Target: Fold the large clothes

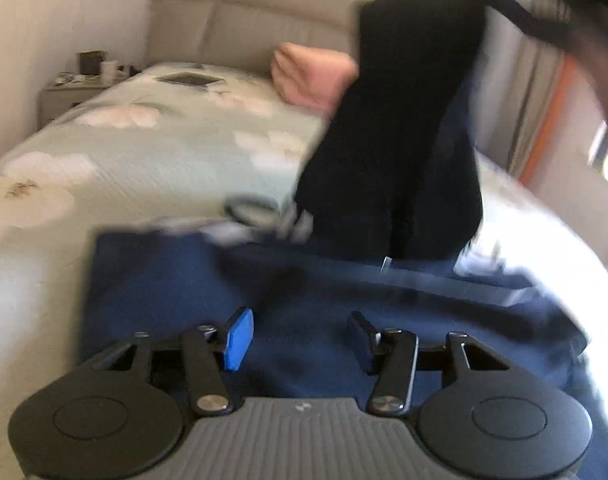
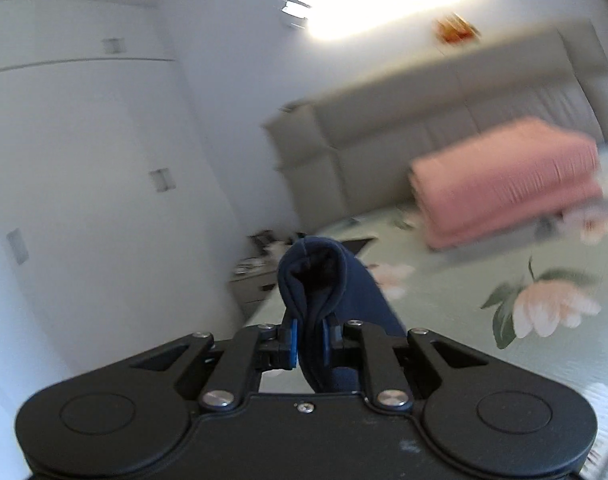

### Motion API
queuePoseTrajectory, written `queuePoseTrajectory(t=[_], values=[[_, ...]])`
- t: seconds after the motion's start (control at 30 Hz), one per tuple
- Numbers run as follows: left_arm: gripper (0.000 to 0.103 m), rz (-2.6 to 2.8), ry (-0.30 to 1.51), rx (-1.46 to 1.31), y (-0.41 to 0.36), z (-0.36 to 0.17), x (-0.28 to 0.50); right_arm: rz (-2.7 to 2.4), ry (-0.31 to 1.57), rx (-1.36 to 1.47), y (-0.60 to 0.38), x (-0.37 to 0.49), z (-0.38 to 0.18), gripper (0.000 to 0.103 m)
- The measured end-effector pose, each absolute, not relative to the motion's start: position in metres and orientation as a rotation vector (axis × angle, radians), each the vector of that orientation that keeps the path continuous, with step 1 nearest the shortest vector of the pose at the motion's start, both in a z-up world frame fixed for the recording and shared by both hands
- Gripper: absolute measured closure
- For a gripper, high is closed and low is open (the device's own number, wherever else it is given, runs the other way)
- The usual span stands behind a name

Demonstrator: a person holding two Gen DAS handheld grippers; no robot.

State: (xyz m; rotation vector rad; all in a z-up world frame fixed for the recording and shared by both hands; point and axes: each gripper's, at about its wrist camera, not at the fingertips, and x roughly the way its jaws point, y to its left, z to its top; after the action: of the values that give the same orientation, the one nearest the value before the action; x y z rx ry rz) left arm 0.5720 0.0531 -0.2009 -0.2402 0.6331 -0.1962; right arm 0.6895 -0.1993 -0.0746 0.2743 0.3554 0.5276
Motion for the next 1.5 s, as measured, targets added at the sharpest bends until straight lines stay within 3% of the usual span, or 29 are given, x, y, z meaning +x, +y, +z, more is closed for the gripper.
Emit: queuePoseTrajectory(t=[0.07,0.1,0.13,0.17,0.2,0.37,0.43,0.53,0.63,0.77,0.9,0.93,0.97,1.0,1.03,1.07,1.17,1.3,1.33,1.4,1.43,1.5], values=[[0.031,-0.132,0.548,-0.263,0.075,-0.163,0.54,0.569,0.403,0.225,-0.202,0.626,-0.069,0.081],[0.028,-0.103,0.529,-0.259,0.082,-0.151,0.528,0.588,0.452,0.206,-0.203,0.598,-0.07,0.075],[0.027,-0.079,0.514,-0.252,0.091,-0.14,0.515,0.594,0.507,0.18,-0.203,0.571,-0.076,0.055],[0.027,-0.064,0.515,-0.244,0.099,-0.13,0.501,0.6,0.578,0.15,-0.205,0.545,-0.084,0.009],[0.027,-0.058,0.532,-0.236,0.105,-0.125,0.492,0.603,0.643,0.116,-0.208,0.521,-0.094,0.0],[0.027,-0.107,0.646,-0.246,0.113,-0.12,0.462,0.456,1.007,0.17,-0.243,0.459,-0.154,0.004],[0.027,-0.151,0.688,-0.27,0.11,-0.123,0.458,0.384,1.024,0.232,-0.249,0.458,-0.167,0.005],[0.027,-0.22,0.741,-0.314,0.099,-0.135,0.461,0.301,1.021,0.336,-0.248,0.482,-0.191,0.015],[0.028,-0.278,0.81,-0.354,0.08,-0.152,0.478,0.201,1.06,0.496,-0.251,0.516,-0.215,0.016],[0.039,-0.283,0.894,-0.49,0.071,-0.173,0.504,0.094,1.111,0.732,-0.261,0.541,-0.235,0.014],[0.028,-0.313,0.911,-0.713,0.085,-0.187,0.514,0.008,1.161,0.773,-0.26,0.556,-0.247,0.011],[0.03,-0.301,0.966,-0.734,0.086,-0.197,0.521,0.019,1.182,0.774,-0.256,0.559,-0.249,0.016],[0.039,-0.271,1.014,-0.727,0.085,-0.206,0.527,0.05,1.184,0.777,-0.251,0.559,-0.25,0.037],[0.046,-0.264,1.033,-0.71,0.083,-0.213,0.532,0.077,1.192,0.758,-0.244,0.561,-0.246,0.053],[0.069,-0.281,1.047,-0.696,0.08,-0.219,0.536,0.115,1.181,0.728,-0.236,0.562,-0.237,0.077],[0.094,-0.294,1.069,-0.683,0.076,-0.222,0.54,0.157,1.139,0.711,-0.232,0.565,-0.226,0.09],[0.094,-0.314,0.999,-0.617,0.067,-0.201,0.539,0.299,0.941,0.664,-0.227,0.564,-0.179,0.09],[0.095,-0.417,0.709,-0.72,0.078,-0.154,0.518,0.367,0.755,0.622,-0.258,0.552,-0.153,0.091],[0.094,-0.425,0.681,-0.746,0.082,-0.151,0.516,0.35,0.791,0.633,-0.27,0.551,-0.164,0.09],[0.093,-0.388,0.737,-0.7,0.079,-0.16,0.519,0.265,0.936,0.649,-0.289,0.549,-0.192,0.068],[0.093,-0.34,0.784,-0.643,0.075,-0.171,0.519,0.189,1.025,0.645,-0.299,0.545,-0.209,0.064],[0.093,-0.267,0.893,-0.601,0.074,-0.197,0.516,0.082,1.116,0.619,-0.313,0.53,-0.23,0.064]])
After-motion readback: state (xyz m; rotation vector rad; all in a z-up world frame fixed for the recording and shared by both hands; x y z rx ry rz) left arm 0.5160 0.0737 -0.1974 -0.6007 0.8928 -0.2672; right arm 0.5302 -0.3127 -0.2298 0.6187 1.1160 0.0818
